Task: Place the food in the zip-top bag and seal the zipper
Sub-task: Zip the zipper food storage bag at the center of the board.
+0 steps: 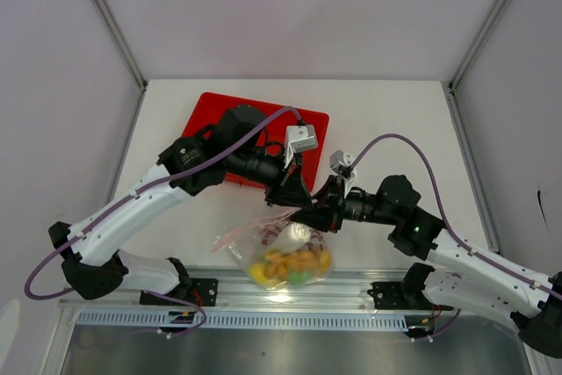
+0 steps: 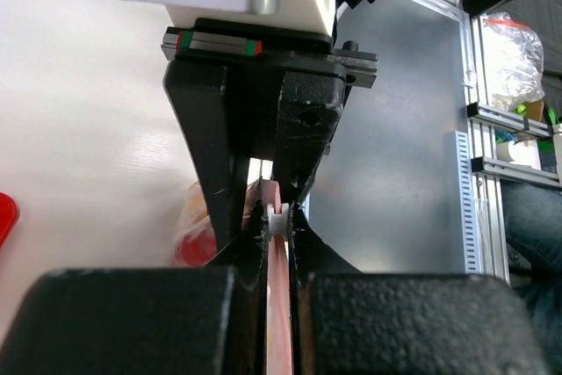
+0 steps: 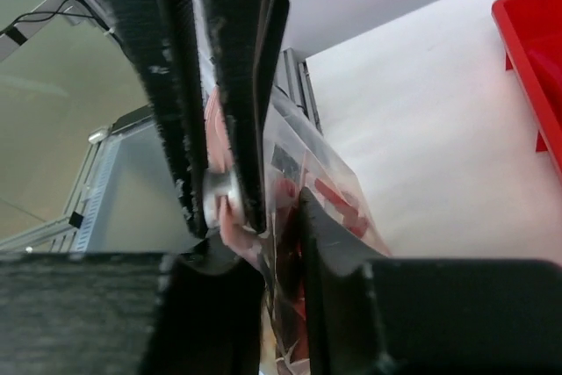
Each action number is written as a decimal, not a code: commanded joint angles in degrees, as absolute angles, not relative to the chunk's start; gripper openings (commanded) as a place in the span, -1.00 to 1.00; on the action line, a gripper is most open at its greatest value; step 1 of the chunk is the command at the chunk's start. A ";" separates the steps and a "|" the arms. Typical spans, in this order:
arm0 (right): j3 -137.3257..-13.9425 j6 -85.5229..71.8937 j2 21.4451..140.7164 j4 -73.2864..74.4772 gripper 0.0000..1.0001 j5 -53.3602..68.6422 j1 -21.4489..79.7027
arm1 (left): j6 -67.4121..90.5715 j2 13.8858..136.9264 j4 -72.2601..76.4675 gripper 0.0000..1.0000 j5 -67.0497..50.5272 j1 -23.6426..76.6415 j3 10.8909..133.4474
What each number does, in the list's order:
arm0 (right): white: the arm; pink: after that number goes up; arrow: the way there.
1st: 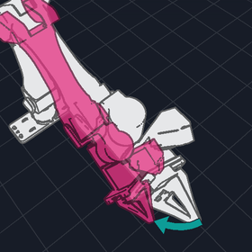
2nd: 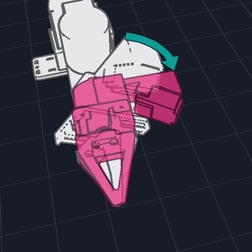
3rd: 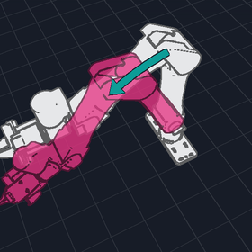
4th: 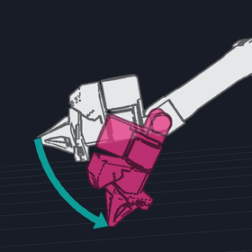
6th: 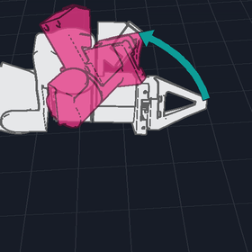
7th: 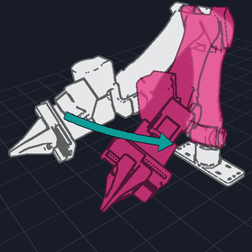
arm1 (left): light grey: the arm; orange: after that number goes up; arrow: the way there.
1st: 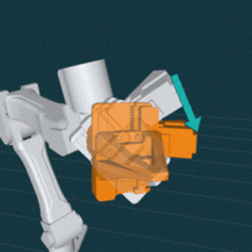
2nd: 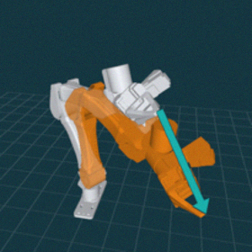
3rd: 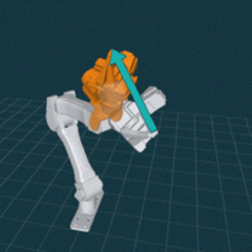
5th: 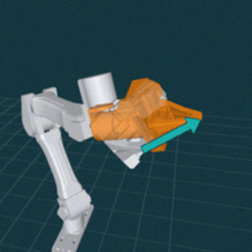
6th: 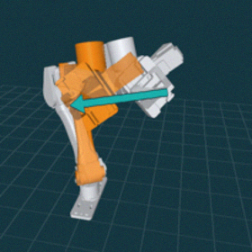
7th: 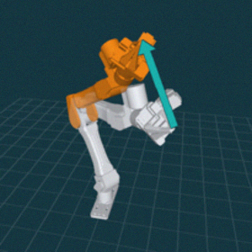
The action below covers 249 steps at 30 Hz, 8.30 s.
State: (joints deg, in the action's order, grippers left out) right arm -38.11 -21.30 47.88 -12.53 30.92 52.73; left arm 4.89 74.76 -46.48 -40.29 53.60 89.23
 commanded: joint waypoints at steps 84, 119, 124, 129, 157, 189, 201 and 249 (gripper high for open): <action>-34.98 -32.87 37.36 -19.43 -1.00 -0.70 56.34 | 4.40 68.38 -46.14 -0.99 -28.74 51.68 79.99; -69.24 -0.72 55.63 32.25 -0.27 31.63 52.47 | 0.62 69.34 -48.95 -0.99 -34.19 51.68 85.78; -73.30 3.86 58.71 36.47 -0.37 32.34 52.47 | 0.70 69.61 -48.69 -0.99 -35.07 51.77 86.04; -76.11 7.20 61.87 39.28 -0.53 33.22 51.86 | 0.79 69.08 -48.52 -0.99 -35.16 51.77 85.25; -74.62 0.88 60.30 30.32 -1.00 22.33 50.54 | 0.53 68.12 -50.71 -0.99 -30.85 51.77 84.90; -68.73 -4.13 55.02 27.95 -1.00 17.14 45.79 | 1.14 57.75 -53.17 -0.94 -23.12 50.28 79.10; -67.94 -5.19 54.23 28.04 -1.00 15.30 43.77 | 1.41 53.00 -55.72 -0.91 -21.45 49.31 75.85; -66.45 -6.24 53.61 27.25 -1.00 16.26 40.69 | 9.58 38.23 -66.36 -0.66 -13.71 48.96 71.45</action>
State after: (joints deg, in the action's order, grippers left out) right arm -66.22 -6.02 54.87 30.33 18.87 41.74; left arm 8.14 39.18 -63.66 -14.66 49.34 70.98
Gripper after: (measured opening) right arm 0.009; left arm 0.160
